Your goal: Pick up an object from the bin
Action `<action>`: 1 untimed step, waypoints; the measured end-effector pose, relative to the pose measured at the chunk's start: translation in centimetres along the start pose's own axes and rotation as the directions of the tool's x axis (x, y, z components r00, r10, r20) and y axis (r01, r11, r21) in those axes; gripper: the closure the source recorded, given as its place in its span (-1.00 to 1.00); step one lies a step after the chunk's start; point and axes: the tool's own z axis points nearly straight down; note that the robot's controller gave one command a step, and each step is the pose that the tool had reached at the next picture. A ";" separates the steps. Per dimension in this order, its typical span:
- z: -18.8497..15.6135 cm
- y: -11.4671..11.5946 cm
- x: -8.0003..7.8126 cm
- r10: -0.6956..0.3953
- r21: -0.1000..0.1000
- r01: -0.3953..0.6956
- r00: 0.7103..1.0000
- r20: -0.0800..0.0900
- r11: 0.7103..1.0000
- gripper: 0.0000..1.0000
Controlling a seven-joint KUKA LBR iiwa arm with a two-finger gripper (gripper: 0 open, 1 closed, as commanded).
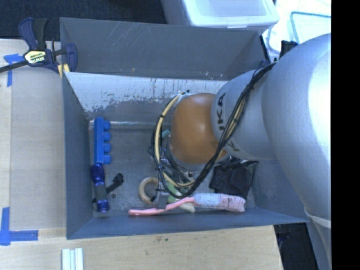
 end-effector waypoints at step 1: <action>0.1 -0.4 0.0 -0.012 0.000 0.012 1.000 0.000 1.000 -1.00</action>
Offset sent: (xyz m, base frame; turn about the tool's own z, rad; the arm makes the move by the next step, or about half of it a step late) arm 0.0049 -0.0269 0.0274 -0.2068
